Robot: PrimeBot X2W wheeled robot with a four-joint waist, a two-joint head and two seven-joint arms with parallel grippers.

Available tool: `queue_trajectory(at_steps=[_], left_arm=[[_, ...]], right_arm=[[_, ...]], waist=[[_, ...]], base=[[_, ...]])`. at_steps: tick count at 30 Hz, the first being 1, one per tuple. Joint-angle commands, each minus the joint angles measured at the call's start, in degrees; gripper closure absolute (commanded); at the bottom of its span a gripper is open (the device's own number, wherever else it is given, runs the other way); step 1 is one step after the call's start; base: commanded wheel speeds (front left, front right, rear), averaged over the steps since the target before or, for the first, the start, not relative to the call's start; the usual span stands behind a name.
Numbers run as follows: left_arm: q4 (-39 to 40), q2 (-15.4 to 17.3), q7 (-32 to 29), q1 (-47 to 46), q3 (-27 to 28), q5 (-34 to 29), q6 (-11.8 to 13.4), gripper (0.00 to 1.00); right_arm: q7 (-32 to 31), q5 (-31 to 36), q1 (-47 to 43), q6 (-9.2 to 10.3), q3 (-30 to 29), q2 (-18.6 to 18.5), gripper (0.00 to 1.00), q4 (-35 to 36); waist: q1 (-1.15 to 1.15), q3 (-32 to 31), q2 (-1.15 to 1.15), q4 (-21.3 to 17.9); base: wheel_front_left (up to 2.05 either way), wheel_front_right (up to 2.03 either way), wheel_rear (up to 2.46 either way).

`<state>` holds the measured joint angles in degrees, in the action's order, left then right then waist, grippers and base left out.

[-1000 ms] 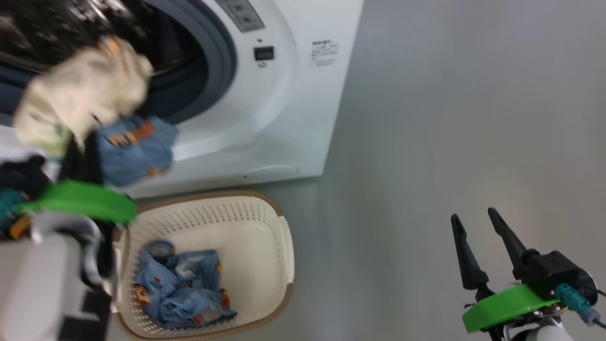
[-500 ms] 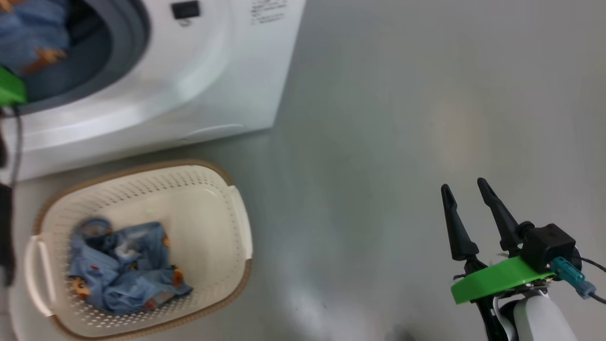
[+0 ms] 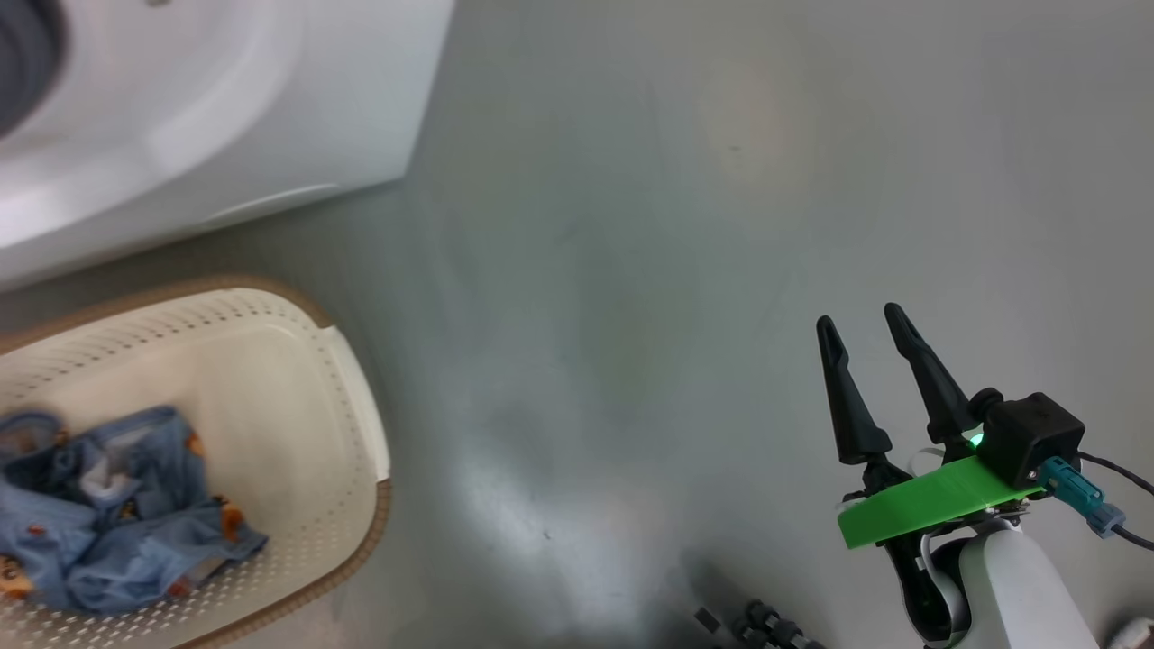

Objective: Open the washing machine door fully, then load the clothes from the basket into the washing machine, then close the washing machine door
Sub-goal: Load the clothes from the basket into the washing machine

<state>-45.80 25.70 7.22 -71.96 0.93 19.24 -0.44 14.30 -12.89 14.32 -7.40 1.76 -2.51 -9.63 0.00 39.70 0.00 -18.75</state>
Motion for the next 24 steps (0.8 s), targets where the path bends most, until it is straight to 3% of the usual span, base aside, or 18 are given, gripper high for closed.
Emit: queue_trajectory(at_steps=[1,9,10,11,12,24], left_arm=[[0.55,3.26,0.49,-0.87,0.38,-0.6,-0.35,1.0],[-6.13,4.0,3.48,-4.97,-1.1,-1.49,-0.75,1.0],[-6.74,3.95,3.87,-5.17,-1.28,-1.57,-0.8,0.67],[-7.34,3.93,4.28,-5.29,-1.41,-1.62,-0.84,0.26],[-7.89,3.91,4.68,-5.35,-1.55,-1.7,-0.86,0.0],[-11.0,1.55,7.59,-3.09,-3.87,-2.63,-2.85,0.0]], right_arm=[[0.69,-0.49,-0.44,-0.09,1.4,-0.37,0.0,1.15],[0.69,-0.91,-0.06,-0.09,1.59,-0.37,0.0,0.99],[0.69,-0.81,-0.02,-0.09,1.59,-0.37,0.0,0.93],[0.69,-0.67,0.06,-0.09,1.59,-0.37,0.0,0.89],[0.69,-0.52,0.13,-0.09,1.55,-0.37,0.0,0.88],[0.7,2.16,-0.34,-0.09,0.11,-0.37,0.0,1.06]], waist=[[0.0,2.33,0.0,-2.38],[0.0,2.66,0.0,-2.43],[0.0,2.54,0.0,-2.26],[0.0,2.38,0.0,-2.09],[0.0,2.2,0.0,-1.91],[0.0,-1.82,0.0,1.81]], base=[[0.0,0.0,0.0],[0.0,0.0,0.0],[0.0,0.0,0.0],[0.0,0.0,0.0],[0.0,0.0,0.0],[0.0,0.0,0.0]])
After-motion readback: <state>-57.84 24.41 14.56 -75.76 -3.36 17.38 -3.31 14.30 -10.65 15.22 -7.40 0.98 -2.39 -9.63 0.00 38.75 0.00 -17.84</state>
